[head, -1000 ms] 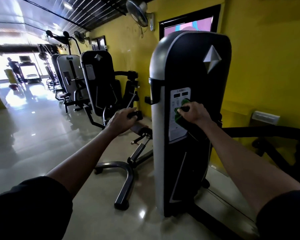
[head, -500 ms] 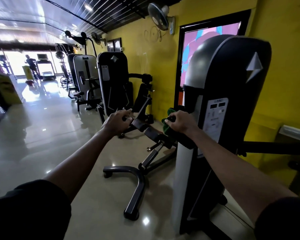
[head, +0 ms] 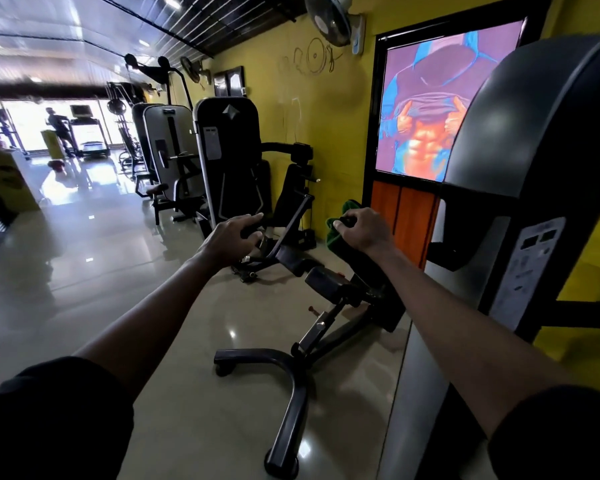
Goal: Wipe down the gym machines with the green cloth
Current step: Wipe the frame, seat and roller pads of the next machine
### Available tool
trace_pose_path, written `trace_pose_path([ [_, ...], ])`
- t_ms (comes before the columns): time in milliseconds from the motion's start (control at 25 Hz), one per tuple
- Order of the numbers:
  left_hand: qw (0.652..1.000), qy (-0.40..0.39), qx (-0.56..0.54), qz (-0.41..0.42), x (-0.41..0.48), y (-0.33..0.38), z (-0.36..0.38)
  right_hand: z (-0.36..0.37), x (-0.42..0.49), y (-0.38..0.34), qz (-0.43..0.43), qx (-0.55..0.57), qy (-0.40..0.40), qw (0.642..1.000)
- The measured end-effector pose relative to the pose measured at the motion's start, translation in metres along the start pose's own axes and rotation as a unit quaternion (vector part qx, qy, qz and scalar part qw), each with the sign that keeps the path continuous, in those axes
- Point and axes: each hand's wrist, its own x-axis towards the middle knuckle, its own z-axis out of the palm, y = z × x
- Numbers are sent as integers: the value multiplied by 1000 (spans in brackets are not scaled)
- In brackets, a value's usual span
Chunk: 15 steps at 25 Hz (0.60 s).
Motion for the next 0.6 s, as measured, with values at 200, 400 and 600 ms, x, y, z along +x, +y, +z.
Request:
trace_pose_path([
  [200,997,-66,-16,43,92,-68,23,57,74,-11,42,-3,38,998],
  [400,987,-134,-13,83,176,-132,27,100,141,-17,106,-32,68,992],
  [600,986,-135,-32,94,253,-183,45,143,208,-13,136,-54,87,985],
])
